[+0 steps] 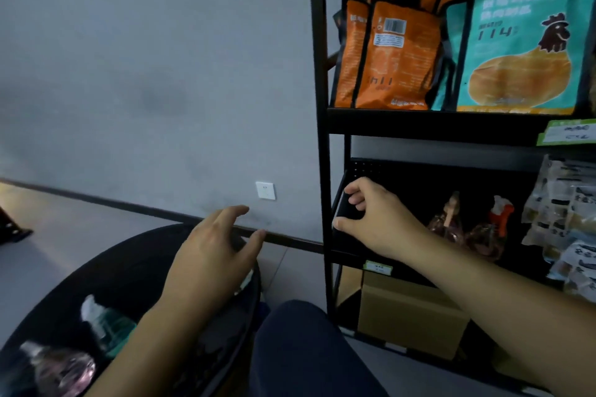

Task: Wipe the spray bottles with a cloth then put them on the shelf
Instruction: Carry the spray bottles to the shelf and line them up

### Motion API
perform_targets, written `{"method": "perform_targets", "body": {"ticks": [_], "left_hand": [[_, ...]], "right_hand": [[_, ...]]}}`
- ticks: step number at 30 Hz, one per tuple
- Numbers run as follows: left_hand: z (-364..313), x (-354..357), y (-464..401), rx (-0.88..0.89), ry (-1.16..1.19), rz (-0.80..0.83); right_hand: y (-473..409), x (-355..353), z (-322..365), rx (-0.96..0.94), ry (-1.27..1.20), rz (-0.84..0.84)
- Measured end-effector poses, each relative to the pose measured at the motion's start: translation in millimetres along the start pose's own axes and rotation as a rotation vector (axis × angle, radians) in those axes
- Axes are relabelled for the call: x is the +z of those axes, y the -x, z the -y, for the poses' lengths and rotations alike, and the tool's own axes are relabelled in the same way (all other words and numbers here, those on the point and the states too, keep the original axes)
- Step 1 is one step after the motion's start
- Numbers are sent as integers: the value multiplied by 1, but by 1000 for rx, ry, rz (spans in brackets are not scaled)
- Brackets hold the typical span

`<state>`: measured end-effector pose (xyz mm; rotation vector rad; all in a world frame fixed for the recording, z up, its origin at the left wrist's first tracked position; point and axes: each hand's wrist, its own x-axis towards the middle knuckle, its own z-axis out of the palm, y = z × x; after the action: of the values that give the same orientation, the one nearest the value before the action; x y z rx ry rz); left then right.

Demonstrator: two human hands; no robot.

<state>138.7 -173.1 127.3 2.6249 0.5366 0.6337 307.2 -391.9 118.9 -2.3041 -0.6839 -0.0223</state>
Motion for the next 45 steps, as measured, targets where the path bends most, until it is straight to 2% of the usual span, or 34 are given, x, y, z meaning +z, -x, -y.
{"method": "perform_targets", "body": {"ticks": [23, 27, 37, 41, 45], "left_hand": [[228, -68, 57, -533, -159, -102], [266, -76, 58, -652, -175, -126], [322, -68, 66, -826, -120, -156], [330, -64, 70, -859, -112, -150], [341, -60, 67, -876, -83, -121]], "right_hand": [[-47, 254, 168, -278, -105, 458], [-53, 294, 179, -301, -87, 508], [-75, 393, 197, -261, -119, 641], [-77, 427, 198, -227, -129, 679], [-85, 451, 204, -293, -77, 690]]}}
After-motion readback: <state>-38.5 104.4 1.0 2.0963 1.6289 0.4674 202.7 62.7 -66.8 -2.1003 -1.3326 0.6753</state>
